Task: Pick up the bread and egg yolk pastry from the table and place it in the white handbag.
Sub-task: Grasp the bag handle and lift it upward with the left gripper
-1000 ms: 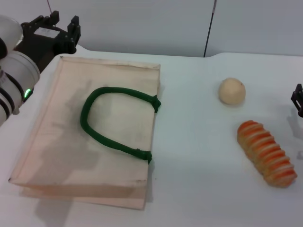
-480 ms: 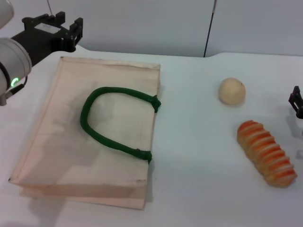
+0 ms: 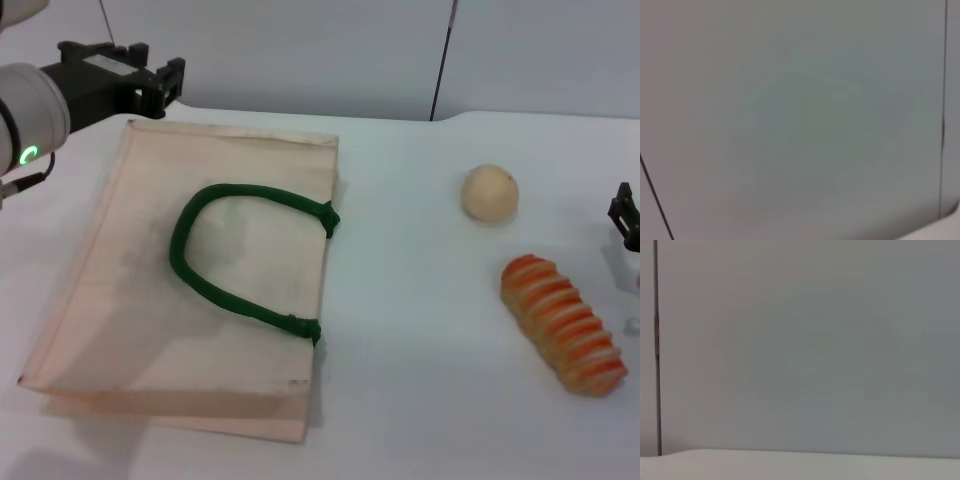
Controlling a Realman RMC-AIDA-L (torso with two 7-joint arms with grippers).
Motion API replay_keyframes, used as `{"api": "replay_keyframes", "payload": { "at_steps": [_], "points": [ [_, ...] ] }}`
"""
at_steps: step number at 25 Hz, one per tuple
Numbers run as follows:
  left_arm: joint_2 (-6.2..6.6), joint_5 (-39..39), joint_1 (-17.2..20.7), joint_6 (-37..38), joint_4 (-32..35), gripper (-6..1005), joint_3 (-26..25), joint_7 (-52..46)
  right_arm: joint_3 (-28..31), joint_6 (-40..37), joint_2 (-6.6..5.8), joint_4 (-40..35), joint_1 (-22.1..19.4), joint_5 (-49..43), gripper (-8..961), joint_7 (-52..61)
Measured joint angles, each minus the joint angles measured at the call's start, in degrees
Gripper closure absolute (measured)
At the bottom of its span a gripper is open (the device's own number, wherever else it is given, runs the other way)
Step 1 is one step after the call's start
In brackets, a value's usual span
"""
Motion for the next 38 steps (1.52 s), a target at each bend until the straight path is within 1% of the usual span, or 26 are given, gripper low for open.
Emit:
{"api": "replay_keyframes", "payload": {
  "at_steps": [3,8,11,13,16,18,21,23,26,27,28,31,32,33,34,36,38],
  "points": [
    [0.05,1.02,-2.13,-6.27,0.64,596,-2.06,-2.08,0.00,-0.39,0.00,0.00,0.08,0.00,89,0.00],
    [0.03,0.78,-3.68,-13.97,1.75,594,-4.51,-3.60,0.00,-0.61,0.00,0.01,0.26,0.00,89,0.00],
    [0.08,0.96,-5.21,-19.64,1.91,593,-5.50,-3.72,0.00,-0.61,0.00,0.07,0.28,0.00,89,0.00],
    [0.14,1.47,-6.07,-21.92,1.74,590,-6.03,-3.62,0.00,-0.61,0.00,0.09,0.28,0.00,88,0.00],
    [0.09,3.11,-8.30,-27.82,0.62,587,-8.54,-3.60,0.00,-0.64,0.00,0.10,0.35,0.00,88,0.00],
    [0.05,3.44,-9.58,-30.29,-0.63,587,-10.19,-3.49,0.00,-0.75,0.00,0.09,0.55,0.00,88,0.00],
    [0.07,3.56,-11.14,-32.18,-2.68,586,-11.57,-3.39,0.00,-1.29,0.00,0.09,0.75,0.00,88,0.00],
    [0.08,3.62,-11.36,-32.36,-3.11,586,-11.65,-3.34,0.00,-1.51,0.00,0.09,0.82,0.00,89,0.00],
    [0.15,5.56,-13.55,-32.91,-6.19,583,-12.07,-3.21,0.00,-1.55,0.00,0.09,0.92,0.00,90,0.00],
    [0.09,6.44,-14.55,-32.98,-8.14,581,-12.51,-3.23,0.00,-1.56,0.00,0.09,0.95,0.00,90,0.00],
    [0.09,6.44,-14.55,-32.98,-8.14,578,-12.51,-3.23,0.00,-1.57,0.00,0.09,0.97,0.00,90,0.00],
    [0.08,7.21,-17.16,-32.74,-13.09,570,-13.50,-3.17,0.00,-1.57,0.00,0.10,1.03,0.00,90,0.00],
    [0.11,7.30,-18.06,-32.61,-14.69,536,-13.84,-3.07,0.00,-1.57,0.00,0.09,1.04,0.00,89,0.00],
    [0.19,7.36,-20.12,-32.67,-18.23,502,-14.89,-2.46,0.00,-1.57,0.00,0.09,1.07,0.00,89,0.00],
    [0.19,7.36,-20.12,-32.67,-18.23,467,-14.89,-2.46,0.00,-1.57,0.00,0.09,1.09,0.00,89,0.00],
    [0.16,7.37,-22.04,-32.75,-21.42,399,-15.88,-1.50,0.00,-1.57,0.00,0.09,1.21,0.00,89,0.00],
    [0.12,7.40,-23.11,-32.53,-23.09,400,-16.27,-1.02,-0.03,-1.57,0.00,0.09,1.37,0.00,89,0.00]
  ]
}}
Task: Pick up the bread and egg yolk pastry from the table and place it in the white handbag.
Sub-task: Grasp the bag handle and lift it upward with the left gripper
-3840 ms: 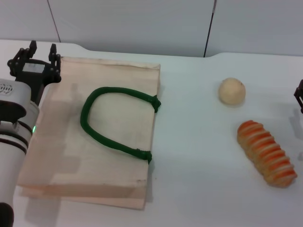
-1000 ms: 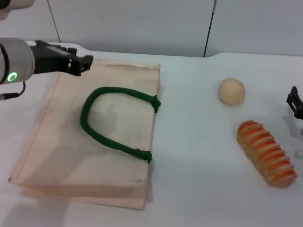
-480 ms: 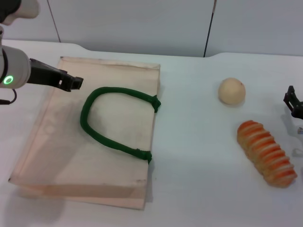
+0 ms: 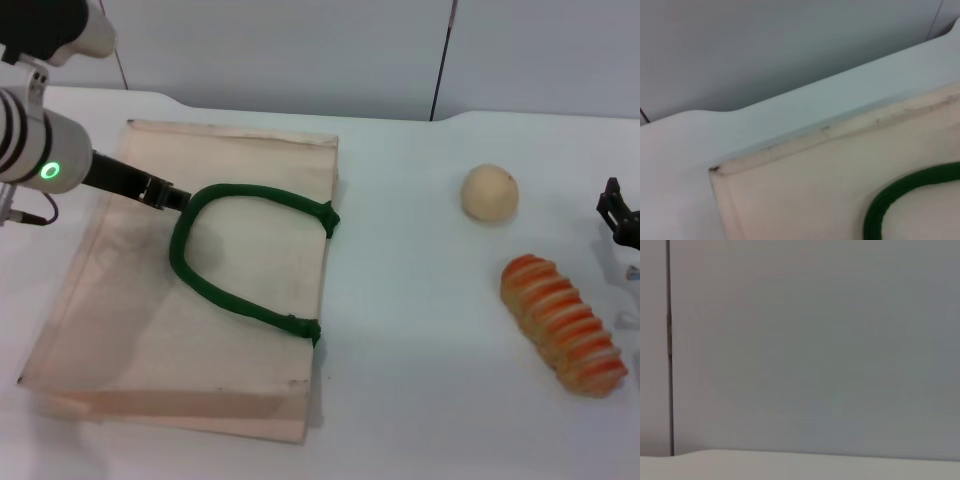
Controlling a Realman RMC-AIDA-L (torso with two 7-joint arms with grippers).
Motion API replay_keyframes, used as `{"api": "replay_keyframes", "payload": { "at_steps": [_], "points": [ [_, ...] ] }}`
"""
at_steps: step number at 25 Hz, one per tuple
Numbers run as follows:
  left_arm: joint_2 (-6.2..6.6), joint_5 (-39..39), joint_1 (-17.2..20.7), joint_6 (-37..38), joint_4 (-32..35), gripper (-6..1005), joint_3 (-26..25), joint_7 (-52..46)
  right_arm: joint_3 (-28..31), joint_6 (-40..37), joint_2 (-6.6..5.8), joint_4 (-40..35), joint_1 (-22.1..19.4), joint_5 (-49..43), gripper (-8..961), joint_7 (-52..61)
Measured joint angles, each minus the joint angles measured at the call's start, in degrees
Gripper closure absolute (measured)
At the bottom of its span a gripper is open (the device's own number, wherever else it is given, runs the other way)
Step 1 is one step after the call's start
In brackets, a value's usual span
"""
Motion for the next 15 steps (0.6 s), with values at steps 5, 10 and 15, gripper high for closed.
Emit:
{"api": "replay_keyframes", "payload": {
  "at_steps": [5,10,15],
  "points": [
    [-0.03,0.07,-1.37,1.19,-2.42,403,-0.03,0.52,-0.09,0.00,0.06,0.00,0.08,0.00,89,0.00],
    [-0.07,0.10,-2.49,2.11,-5.08,405,-0.02,0.76,-0.16,0.00,0.08,0.00,0.12,0.00,88,0.00],
    [-0.13,0.10,-3.86,2.94,-8.02,406,0.17,0.57,-0.24,-0.17,0.09,0.00,0.23,0.00,89,0.00]
  ]
}}
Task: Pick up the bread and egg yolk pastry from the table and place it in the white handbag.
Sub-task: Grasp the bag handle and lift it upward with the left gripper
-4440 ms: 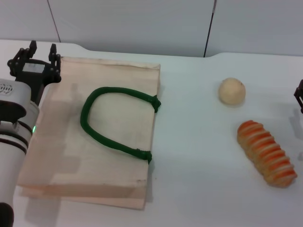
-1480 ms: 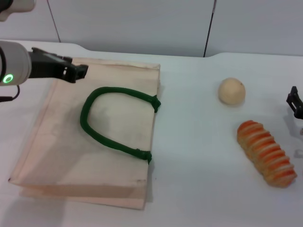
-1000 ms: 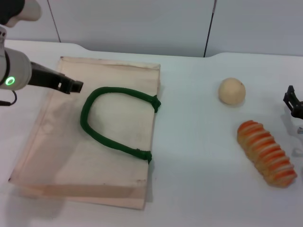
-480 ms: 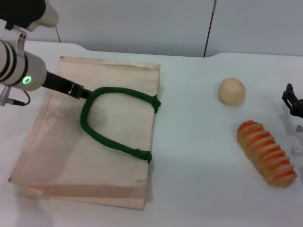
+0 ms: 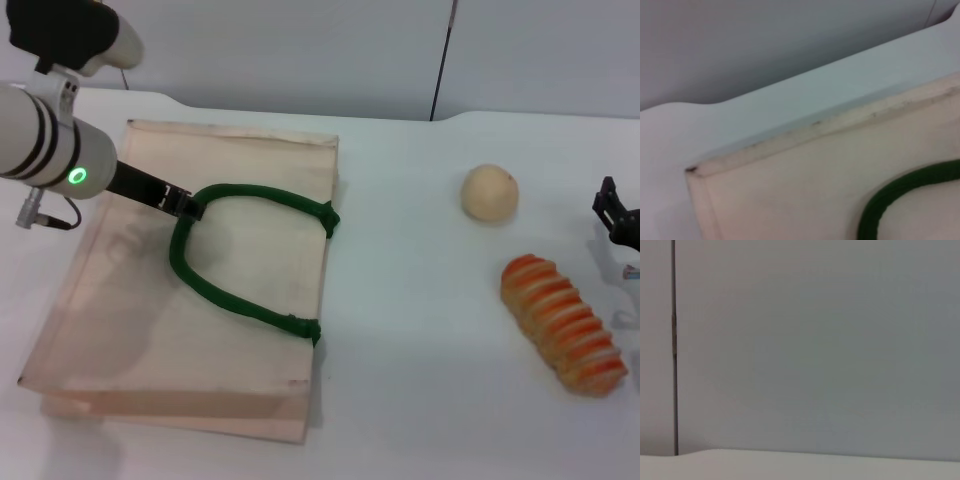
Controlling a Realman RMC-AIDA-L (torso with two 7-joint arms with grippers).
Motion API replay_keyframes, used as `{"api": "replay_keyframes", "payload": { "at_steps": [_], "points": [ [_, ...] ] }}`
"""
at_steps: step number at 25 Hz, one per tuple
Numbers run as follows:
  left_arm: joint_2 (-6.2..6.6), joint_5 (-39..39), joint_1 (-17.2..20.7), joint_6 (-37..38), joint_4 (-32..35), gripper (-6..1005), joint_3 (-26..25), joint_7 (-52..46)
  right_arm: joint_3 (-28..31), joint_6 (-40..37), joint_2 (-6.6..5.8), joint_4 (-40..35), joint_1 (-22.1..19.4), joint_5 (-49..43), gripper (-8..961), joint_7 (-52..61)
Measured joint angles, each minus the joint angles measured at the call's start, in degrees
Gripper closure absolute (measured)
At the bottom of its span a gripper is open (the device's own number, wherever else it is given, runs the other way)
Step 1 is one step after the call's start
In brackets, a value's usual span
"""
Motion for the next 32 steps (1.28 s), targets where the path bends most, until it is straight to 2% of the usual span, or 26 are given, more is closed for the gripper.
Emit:
{"api": "replay_keyframes", "payload": {
  "at_steps": [12,24,32],
  "points": [
    [-0.04,0.09,-3.47,0.34,-6.11,410,0.37,-0.33,0.22,-0.26,0.00,-0.22,0.30,0.00,90,-0.05],
    [0.28,0.89,-3.60,0.21,-6.93,426,-0.01,-1.33,0.28,-0.27,0.00,-0.08,0.29,0.00,89,-0.03],
    [0.19,2.01,-3.63,0.29,-7.02,598,-0.27,-1.24,0.28,-0.27,0.00,-0.08,0.38,0.00,89,0.00]
  ]
}}
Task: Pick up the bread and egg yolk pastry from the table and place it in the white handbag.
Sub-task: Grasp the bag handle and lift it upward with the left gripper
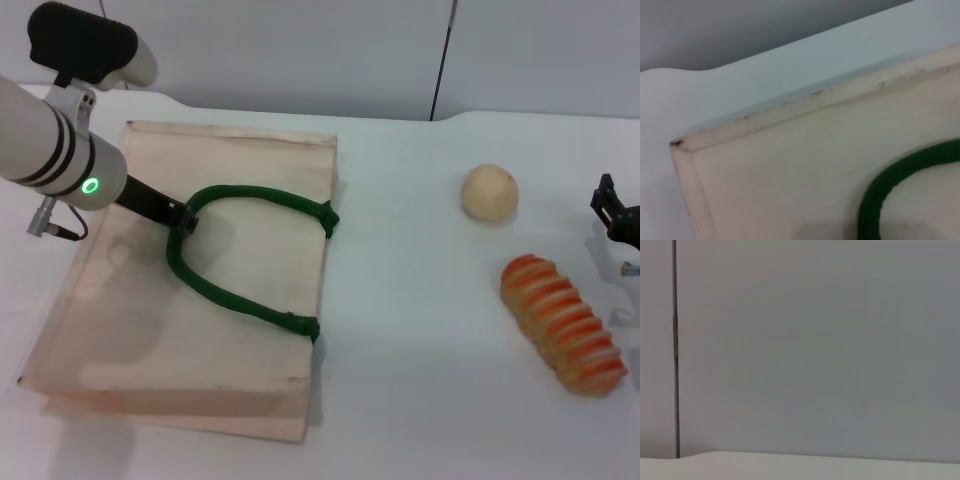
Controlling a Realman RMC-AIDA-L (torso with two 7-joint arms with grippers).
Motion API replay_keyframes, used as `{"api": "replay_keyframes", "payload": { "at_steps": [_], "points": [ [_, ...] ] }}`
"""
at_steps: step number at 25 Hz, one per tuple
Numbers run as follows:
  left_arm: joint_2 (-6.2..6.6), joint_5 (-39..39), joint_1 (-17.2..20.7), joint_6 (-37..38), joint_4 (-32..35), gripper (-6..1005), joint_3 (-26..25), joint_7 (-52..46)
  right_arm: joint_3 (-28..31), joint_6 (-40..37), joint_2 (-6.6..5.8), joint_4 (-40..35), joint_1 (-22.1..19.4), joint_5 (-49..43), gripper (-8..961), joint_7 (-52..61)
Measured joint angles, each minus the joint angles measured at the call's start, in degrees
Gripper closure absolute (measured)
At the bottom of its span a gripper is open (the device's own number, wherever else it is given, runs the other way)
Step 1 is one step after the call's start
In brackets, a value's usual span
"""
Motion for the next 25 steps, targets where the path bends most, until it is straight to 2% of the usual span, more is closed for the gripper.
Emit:
{"api": "replay_keyframes", "payload": {
  "at_steps": [16,25],
  "points": [
    [-0.12,-0.92,0.04,2.46,0.15,862,-0.34,1.39,-0.01,-0.08,0.00,0.02,0.30,0.00,89,-0.04],
    [-0.04,-10.41,0.94,3.06,2.87,872,-0.54,8.03,-0.18,-1.11,0.00,0.09,0.40,0.00,88,-0.46]
  ]
}}
